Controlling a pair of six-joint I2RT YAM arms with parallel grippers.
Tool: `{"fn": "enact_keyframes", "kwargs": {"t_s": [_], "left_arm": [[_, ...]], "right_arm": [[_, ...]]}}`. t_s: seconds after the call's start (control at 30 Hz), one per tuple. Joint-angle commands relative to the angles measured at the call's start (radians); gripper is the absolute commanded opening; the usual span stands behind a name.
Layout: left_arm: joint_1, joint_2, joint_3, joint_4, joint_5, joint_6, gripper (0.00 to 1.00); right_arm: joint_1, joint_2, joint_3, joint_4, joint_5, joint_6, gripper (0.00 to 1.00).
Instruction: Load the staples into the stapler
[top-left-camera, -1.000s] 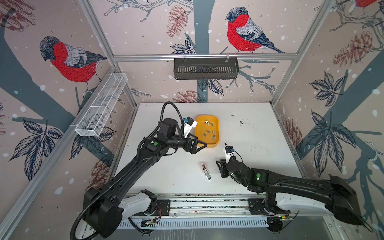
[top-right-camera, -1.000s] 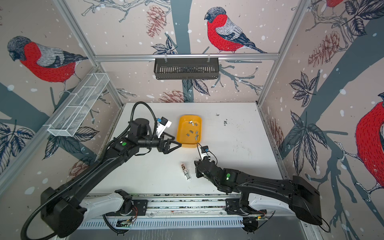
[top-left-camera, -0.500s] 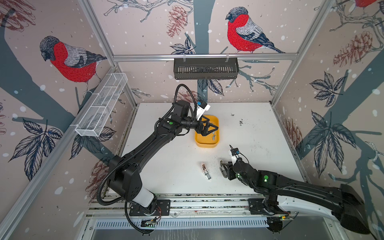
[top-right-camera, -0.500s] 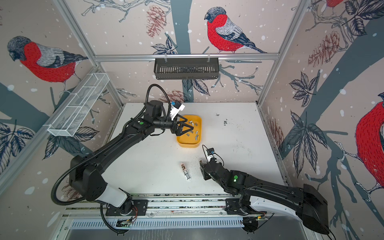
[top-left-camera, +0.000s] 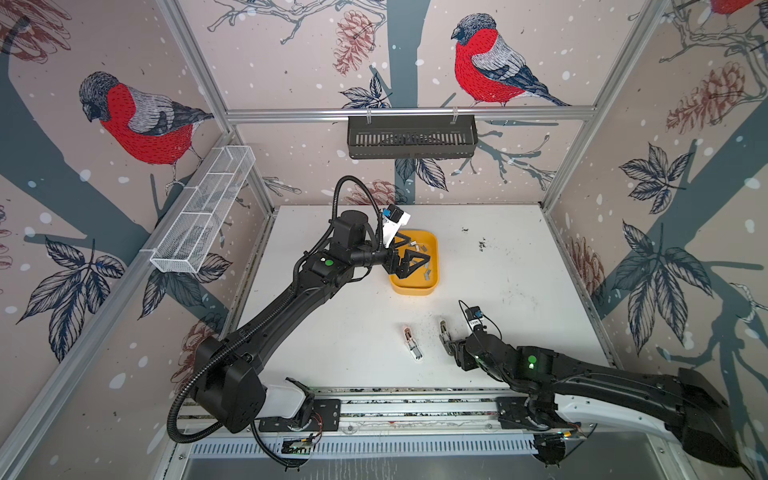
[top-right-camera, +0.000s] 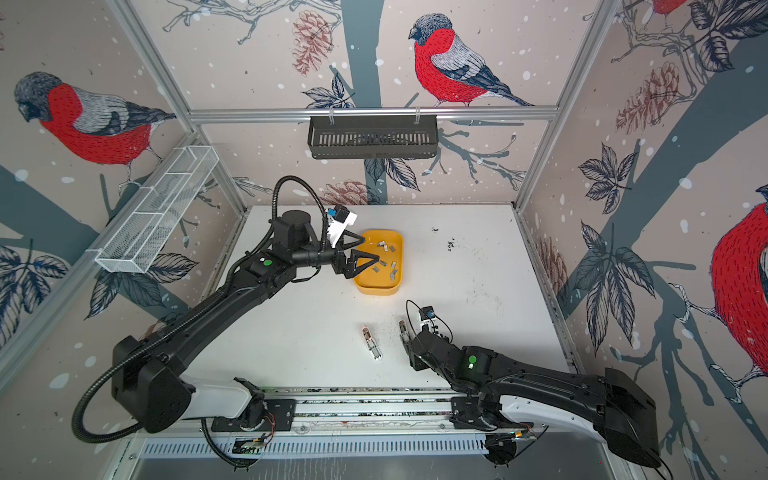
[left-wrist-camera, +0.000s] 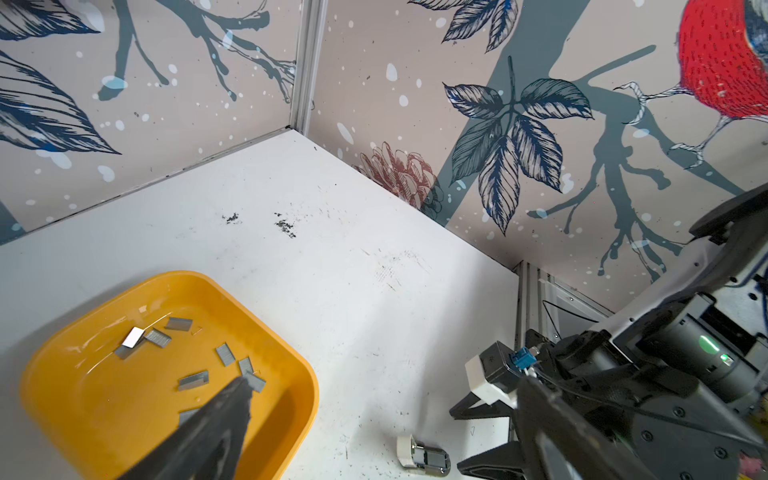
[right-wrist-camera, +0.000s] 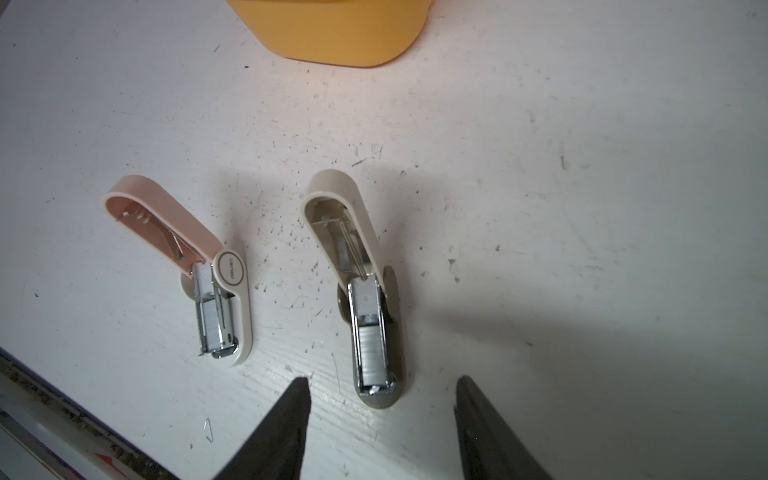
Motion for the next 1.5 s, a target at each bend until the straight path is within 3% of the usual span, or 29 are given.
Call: {"fn": "enact_keyframes", "kwargs": {"t_s": [0.0,0.27,0.73,1.47], "left_arm": [[-0.002,0.001,0.015,0.018,-0.001,0.009,0.98],[-0.001,-0.020,0.008,0.025,-0.001,0.012,0.98],[-0.003,-0.022,0.010,0.018,0.007,0.018,0.98],[-0.012,-0.021,0.014,0.004,0.001,0.029,0.99]], "right_arm": [[0.004,-0.010,-0.015,-0.034,-0.035,0.068,0.63],[0.006,0.010,-0.029,0.004,-0.104,0.086,0.59],[-0.007,0.224,0.074,0.009,-0.040,0.008,0.44],[-0.053,0.357,0.110,0.087,-0.069,-0.076,0.23]]}}
